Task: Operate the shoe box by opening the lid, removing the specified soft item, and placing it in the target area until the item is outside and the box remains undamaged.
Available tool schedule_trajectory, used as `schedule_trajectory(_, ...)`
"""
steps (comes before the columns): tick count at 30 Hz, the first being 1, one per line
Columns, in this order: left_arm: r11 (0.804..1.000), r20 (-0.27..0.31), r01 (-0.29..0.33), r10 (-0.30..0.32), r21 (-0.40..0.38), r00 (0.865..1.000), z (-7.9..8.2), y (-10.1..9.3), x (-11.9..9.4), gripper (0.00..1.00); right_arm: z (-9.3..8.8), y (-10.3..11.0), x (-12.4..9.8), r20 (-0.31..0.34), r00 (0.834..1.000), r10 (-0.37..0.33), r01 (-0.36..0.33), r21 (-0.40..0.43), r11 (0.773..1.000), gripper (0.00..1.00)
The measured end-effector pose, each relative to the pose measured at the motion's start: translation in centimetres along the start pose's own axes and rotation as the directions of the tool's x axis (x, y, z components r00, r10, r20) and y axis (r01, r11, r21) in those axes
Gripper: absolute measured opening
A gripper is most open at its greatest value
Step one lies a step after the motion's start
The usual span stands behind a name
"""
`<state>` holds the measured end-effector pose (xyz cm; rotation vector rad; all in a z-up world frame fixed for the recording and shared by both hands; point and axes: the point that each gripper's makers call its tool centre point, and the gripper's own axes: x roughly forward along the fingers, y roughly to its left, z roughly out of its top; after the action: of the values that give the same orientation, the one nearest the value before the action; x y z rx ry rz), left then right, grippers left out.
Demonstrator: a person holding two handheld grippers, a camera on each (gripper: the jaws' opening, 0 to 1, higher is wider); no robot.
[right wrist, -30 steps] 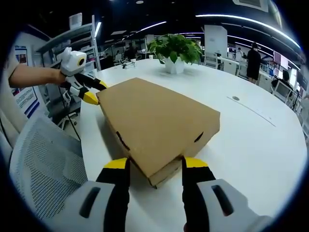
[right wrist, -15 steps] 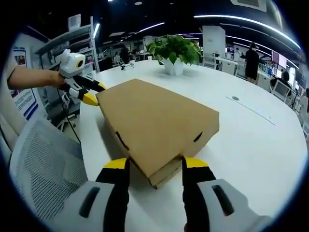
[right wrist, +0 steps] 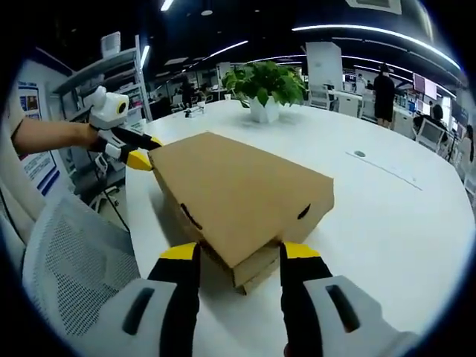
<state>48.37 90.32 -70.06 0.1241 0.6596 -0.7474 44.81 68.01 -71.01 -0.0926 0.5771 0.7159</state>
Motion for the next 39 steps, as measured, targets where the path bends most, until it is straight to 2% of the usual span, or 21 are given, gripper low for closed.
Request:
schedule_trajectory(6, 1.000, 0.045, -0.003, 0.004, -0.021, 0.999, 1.0, -0.3, -0.5, 0.56, 0.8, 0.2, -0.6, 0.018, 1.000, -0.013, 0.014, -0.012, 1.000, 0.40)
schedule_trajectory(10, 1.000, 0.070, -0.021, 0.020, 0.013, 0.997, 1.8, -0.6, -0.6, 0.57, 1.6, 0.0, -1.0, 0.030, 0.999, -0.020, 0.020, -0.013, 1.000, 0.41)
schedule_trajectory(15, 1.000, 0.123, -0.028, 0.026, 0.012, 0.992, 3.5, -0.7, -1.0, 0.60, 2.8, -0.4, -1.6, 0.055, 0.998, -0.032, 0.034, -0.024, 0.999, 0.43)
schedule_trajectory(19, 1.000, 0.164, -0.028, 0.027, 0.007, 0.986, 4.7, -0.8, -1.2, 0.62, 3.7, -0.9, -2.0, 0.065, 0.996, -0.062, 0.067, -0.075, 0.995, 0.39)
schedule_trajectory(25, 1.000, 0.234, -0.025, 0.027, -0.015, 0.972, 6.4, -0.5, -1.7, 0.62, 4.8, -1.7, -2.3, 0.081, 0.994, -0.073, 0.081, -0.094, 0.992, 0.36)
schedule_trajectory(26, 0.999, 0.270, -0.025, 0.029, -0.020, 0.962, 7.2, -0.4, -2.0, 0.62, 5.0, -1.8, -2.4, 0.089, 0.993, -0.076, 0.085, -0.098, 0.992, 0.35)
schedule_trajectory(29, 0.999, 0.328, -0.025, 0.038, -0.043, 0.944, 8.8, -0.1, -2.5, 0.62, 6.2, -2.2, -2.6, 0.116, 0.989, -0.087, 0.099, -0.106, 0.989, 0.34)
schedule_trajectory(35, 0.998, 0.378, -0.022, 0.043, -0.058, 0.925, 10.4, 0.5, -2.5, 0.62, 7.2, -3.1, -2.6, 0.126, 0.987, -0.098, 0.114, -0.130, 0.985, 0.30)
schedule_trajectory(39, 0.998, 0.389, -0.020, 0.041, -0.058, 0.921, 10.6, 0.7, -2.4, 0.62, 7.4, -3.5, -2.7, 0.127, 0.986, -0.108, 0.126, -0.147, 0.981, 0.26)
